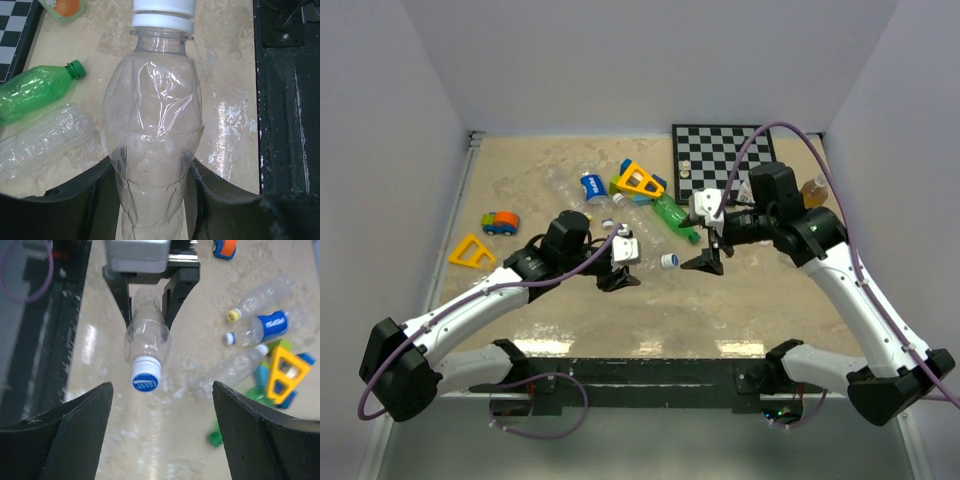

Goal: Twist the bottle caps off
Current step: Unscrew the bottle cap from the plastic bottle.

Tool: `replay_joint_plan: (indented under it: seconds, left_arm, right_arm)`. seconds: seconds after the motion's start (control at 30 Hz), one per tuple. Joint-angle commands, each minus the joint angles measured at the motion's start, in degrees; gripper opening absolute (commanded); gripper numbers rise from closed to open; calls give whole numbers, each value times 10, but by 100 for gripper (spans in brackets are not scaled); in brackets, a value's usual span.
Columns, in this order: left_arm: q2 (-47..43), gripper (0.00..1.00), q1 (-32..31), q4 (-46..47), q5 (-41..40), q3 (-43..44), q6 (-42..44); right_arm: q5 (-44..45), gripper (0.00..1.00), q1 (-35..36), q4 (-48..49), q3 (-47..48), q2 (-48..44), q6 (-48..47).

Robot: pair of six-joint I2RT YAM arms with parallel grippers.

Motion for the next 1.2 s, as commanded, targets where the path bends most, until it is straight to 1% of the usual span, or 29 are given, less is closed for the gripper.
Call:
replay_joint_plan:
  seconds: [0.0, 0.07, 0.2, 0.3, 0.53, 0.63, 0.73, 0.77, 0.93, 1.03, 1.13, 1.17]
  left_arm:
    - [-4, 0, 0, 15, -10, 10, 2]
    - [-5, 0, 0, 14, -13, 10, 1]
    - [-6, 0, 0, 15, -17, 10, -1]
    - [-7, 0, 0, 16, -18, 10, -1]
    - [-7, 0, -1, 17, -22, 10, -3]
    - [-6, 0, -1, 17, -22, 10, -3]
    - [-7, 0, 0, 18, -25, 10, -4]
    - [-7, 0, 0, 18, -27, 11, -3]
    - [-11, 0, 0, 19, -38, 10, -5]
    - [-14, 0, 0, 21, -44, 10, -6]
    - [-17, 0, -1, 22, -51, 9, -5]
    - [-19, 0, -1, 23, -53, 9, -6]
  right_arm:
    - [10, 84, -3, 98, -41, -10, 338]
    - [-6, 84, -3, 98, -48, -14, 343]
    - [24, 83, -3, 127, -59, 0, 380]
    - [23, 81, -2, 134, -69, 13, 385]
    - [59, 76, 10, 143, -73, 39, 396]
    - [58, 73, 14, 144, -73, 44, 398]
    - [59, 66, 20, 140, -73, 48, 396]
    - [59, 65, 23, 138, -73, 50, 395]
    - [60, 53, 29, 124, -72, 53, 382]
    - [56, 39, 31, 115, -69, 54, 372]
    - [45, 31, 31, 107, -67, 54, 362]
    - [43, 26, 31, 105, -65, 54, 357]
